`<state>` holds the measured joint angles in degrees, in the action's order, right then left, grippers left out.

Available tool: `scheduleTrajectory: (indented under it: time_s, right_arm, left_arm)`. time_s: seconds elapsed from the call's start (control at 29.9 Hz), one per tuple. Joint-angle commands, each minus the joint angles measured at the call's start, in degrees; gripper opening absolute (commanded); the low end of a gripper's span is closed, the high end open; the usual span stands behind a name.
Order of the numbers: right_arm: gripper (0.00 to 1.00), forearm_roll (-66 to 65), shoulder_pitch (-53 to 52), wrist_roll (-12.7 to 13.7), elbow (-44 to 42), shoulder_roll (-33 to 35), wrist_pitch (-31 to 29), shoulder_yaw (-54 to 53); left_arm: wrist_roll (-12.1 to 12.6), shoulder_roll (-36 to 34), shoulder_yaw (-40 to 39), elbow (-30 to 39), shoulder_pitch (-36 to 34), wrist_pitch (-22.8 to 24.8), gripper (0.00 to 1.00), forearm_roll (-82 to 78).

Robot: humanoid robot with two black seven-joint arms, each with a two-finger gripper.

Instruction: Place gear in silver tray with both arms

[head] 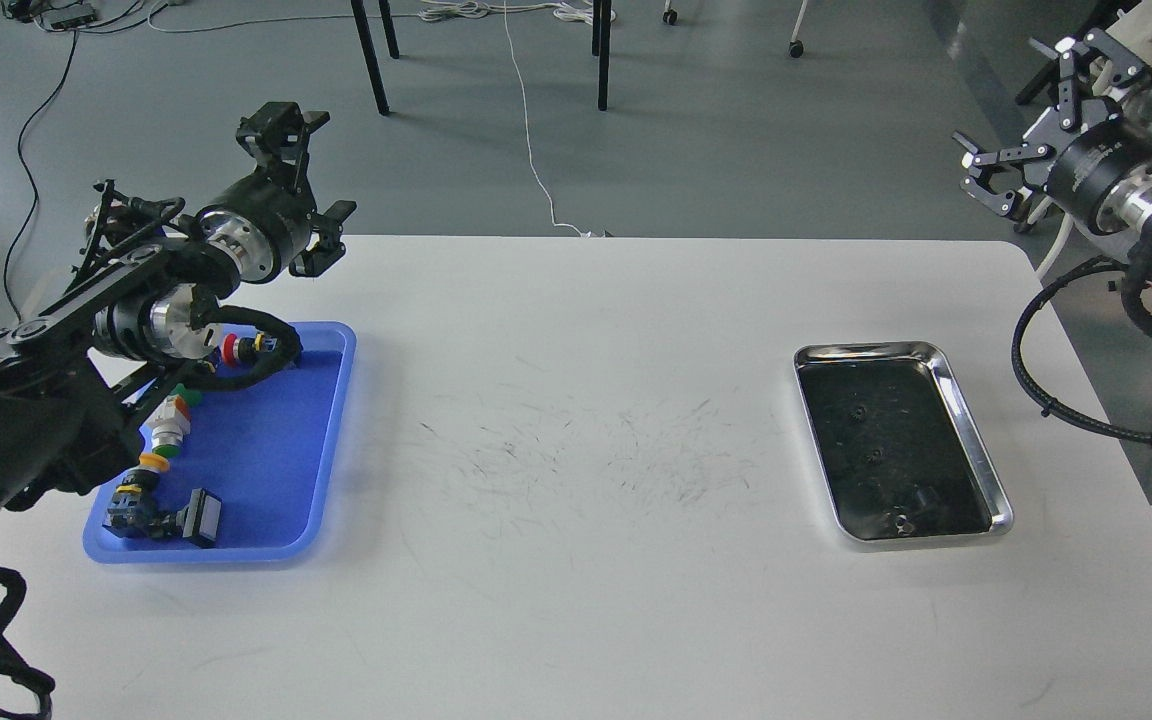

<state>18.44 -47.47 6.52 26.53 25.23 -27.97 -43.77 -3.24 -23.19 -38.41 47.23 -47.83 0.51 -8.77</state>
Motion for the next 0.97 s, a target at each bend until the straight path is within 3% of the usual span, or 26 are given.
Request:
scheduleTrajectory:
  time_s: [0.0, 0.07, 0.27, 0.4, 0.53, 0.94]
  right_arm:
    - [0.98, 0.8, 4.9, -0.1, 0.5, -5.3, 0.0, -3.6]
    - [0.98, 0.8, 5.9, -0.1, 2.2, -7.2, 0.0, -5.3]
    - [0.98, 0.6, 6.0, -0.2, 12.8, -9.1, 0.0, -6.0]
    - [0.98, 0.6, 6.1, -0.2, 14.1, -8.6, 0.0, -7.5]
    - [0.98, 0.7, 8.9, -0.2, 15.4, -6.4, 0.0, -9.7]
    - [0.98, 0.6, 13.5, -0.9, 18.6, -3.3, 0.0, -14.1]
  left_arm:
    - [-0.7, 3.6, -1.4, -4.1, 0.7, 0.3, 0.98, 0.9]
    - [-2.8, 4.8, -1.4, -6.6, 0.7, 0.7, 0.98, 1.0]
    - [-3.6, 6.1, -7.1, -11.4, 0.3, 5.0, 0.98, 3.9]
    - [-3.4, 8.4, -8.8, -17.0, 0.1, 7.4, 0.98, 4.6]
    - [-3.5, 8.2, -8.5, -16.9, 0.8, 10.2, 0.98, 7.9]
    - [-3.9, 8.1, -7.2, -16.1, 0.8, 10.1, 0.98, 7.7]
